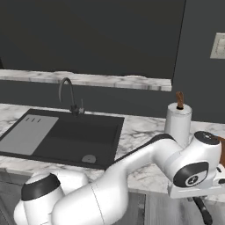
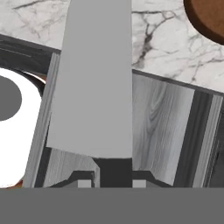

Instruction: Pick up the knife from the drawer and place it on the cutting board. Then place the meat from the plate to the cutting board.

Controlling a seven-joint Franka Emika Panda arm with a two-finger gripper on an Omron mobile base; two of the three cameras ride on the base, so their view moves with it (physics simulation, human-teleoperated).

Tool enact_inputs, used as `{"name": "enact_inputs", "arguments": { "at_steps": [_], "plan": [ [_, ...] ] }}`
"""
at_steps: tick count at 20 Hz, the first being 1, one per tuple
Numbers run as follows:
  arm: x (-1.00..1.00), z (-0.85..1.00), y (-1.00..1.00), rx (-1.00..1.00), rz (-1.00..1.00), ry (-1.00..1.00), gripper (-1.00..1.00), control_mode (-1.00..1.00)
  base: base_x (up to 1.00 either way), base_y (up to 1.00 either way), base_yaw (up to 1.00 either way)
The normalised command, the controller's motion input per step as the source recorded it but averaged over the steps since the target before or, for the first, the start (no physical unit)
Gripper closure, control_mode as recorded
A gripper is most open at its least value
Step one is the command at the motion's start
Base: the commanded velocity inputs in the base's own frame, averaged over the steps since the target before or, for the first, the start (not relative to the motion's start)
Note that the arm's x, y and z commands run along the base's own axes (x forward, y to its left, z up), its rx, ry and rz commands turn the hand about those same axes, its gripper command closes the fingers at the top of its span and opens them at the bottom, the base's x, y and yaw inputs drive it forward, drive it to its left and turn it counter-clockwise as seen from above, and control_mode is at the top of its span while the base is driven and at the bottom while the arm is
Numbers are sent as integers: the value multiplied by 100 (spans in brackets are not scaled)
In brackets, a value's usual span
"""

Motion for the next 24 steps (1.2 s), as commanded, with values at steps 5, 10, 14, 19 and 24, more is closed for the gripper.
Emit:
{"name": "enact_inputs", "arguments": {
  "at_steps": [5,10,14,19,24],
  "plan": [
    [43,1,-26,3,0,0,100,-100,0,0,0],
    [38,0,-18,2,0,0,100,-100,0,0,0],
    [40,0,-8,1,0,0,100,-100,0,0,0],
    [36,0,-20,1,-1,0,100,-100,0,0,0],
    [36,0,-21,0,-1,0,100,-100,0,0,0]
  ]
}}
